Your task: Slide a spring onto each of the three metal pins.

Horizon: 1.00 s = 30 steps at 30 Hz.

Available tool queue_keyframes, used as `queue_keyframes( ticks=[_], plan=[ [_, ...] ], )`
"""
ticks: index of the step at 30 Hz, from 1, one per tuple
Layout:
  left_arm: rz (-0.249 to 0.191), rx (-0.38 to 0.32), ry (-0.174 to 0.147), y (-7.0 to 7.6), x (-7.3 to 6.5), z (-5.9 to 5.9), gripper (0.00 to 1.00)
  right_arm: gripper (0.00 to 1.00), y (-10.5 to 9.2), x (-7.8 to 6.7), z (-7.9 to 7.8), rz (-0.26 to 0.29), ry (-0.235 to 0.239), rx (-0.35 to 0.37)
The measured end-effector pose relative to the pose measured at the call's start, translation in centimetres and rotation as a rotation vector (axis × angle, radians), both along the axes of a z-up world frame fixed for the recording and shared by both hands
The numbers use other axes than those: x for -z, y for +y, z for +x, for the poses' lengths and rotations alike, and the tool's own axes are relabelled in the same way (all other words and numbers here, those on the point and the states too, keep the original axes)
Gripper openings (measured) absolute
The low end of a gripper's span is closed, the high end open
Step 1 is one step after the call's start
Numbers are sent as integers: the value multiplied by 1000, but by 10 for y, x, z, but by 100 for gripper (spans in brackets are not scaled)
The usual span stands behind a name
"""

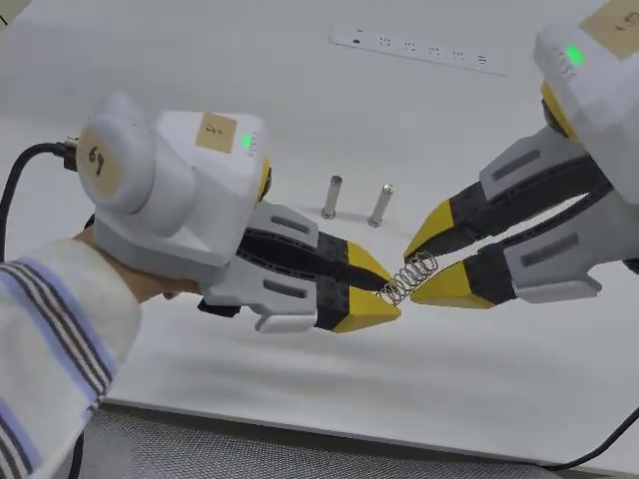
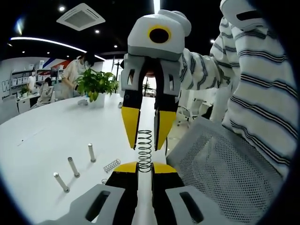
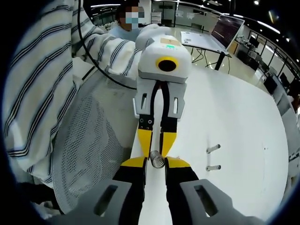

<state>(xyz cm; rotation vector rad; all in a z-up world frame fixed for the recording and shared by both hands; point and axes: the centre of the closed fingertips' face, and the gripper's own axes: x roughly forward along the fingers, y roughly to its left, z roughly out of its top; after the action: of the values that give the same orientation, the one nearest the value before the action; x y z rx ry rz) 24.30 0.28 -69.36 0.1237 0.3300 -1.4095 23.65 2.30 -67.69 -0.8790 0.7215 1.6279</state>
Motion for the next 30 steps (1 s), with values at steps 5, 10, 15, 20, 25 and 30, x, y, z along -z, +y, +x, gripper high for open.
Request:
queue_keyframes(
  ticks=[5, 10, 15, 20, 25, 30],
  plan=[
    [2, 1, -2, -1, 0, -2, 3, 13, 4, 5, -3, -22, -4, -26],
    [6, -7, -4, 0, 0, -2, 3, 12, 2, 9, -3, -45, -7, -43],
    [17, -3, -12, 1, 1, -5, 3, 10, 2, 12, -4, -58, -3, -52],
    [33, -4, -14, 2, 3, -6, 3, 9, 2, 15, -6, -66, 2, -61],
    [41, -8, -15, 3, 5, -6, 3, 8, 5, 15, -7, -59, 1, -61],
    [55, -33, -22, 7, 6, 0, 3, 8, 10, 16, -2, -52, -25, -50]
  ],
)
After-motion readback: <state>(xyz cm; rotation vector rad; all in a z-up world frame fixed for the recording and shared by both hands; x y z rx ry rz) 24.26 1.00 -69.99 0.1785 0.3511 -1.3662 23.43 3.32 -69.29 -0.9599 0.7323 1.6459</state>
